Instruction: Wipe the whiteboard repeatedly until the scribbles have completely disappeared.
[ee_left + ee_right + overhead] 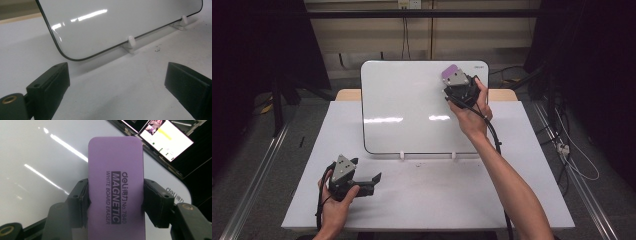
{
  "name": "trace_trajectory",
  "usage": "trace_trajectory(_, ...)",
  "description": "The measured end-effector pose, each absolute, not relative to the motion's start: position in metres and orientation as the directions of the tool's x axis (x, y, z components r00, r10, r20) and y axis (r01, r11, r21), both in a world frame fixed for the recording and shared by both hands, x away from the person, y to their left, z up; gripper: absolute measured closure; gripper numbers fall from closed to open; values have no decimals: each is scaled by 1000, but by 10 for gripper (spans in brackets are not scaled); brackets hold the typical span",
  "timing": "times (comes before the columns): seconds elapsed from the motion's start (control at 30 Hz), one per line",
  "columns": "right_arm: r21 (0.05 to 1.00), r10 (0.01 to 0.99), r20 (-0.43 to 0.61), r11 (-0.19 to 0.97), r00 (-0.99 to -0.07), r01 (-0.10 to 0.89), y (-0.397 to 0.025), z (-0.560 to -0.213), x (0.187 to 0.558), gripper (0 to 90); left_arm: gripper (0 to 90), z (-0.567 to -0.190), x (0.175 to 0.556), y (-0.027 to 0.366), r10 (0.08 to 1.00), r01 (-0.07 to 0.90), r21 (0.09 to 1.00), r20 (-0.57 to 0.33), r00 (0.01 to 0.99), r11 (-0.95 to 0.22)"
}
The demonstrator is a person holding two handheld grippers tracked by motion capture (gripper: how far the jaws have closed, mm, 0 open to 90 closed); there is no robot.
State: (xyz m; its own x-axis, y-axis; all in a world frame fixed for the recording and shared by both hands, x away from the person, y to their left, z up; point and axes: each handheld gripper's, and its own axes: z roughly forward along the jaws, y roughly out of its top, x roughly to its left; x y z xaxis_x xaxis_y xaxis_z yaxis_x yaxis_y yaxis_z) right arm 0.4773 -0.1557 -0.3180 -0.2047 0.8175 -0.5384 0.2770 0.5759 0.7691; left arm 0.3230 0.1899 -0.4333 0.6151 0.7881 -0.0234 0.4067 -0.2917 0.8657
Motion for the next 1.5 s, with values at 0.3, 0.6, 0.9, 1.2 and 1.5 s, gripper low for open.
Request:
trace_trajectory(0.3, 731, 752, -586, 652, -302, 204, -98, -345, 460, 418, 59, -434, 323, 189, 784, 406, 862, -16, 621, -304)
trace_trajectory(0.6, 677, 655, -615, 724, -439, 132, -45, -372, 439, 418, 60, -433, 323, 189, 781, 401, 863, -12, 624, -307)
trace_trajectory(0.9, 731, 721, -565, 663, -401, 162, -61, -357, 454, 418, 60, -433, 322, 191, 781, 401, 864, -13, 624, -306)
trace_trajectory(1.2, 775, 797, -530, 594, -290, 215, -106, -329, 475, 418, 60, -434, 323, 192, 784, 404, 865, -20, 620, -298)
trace_trajectory(1.5, 816, 838, -452, 527, -306, 238, -134, -330, 468, 418, 60, -434, 323, 190, 782, 402, 863, -13, 623, -305)
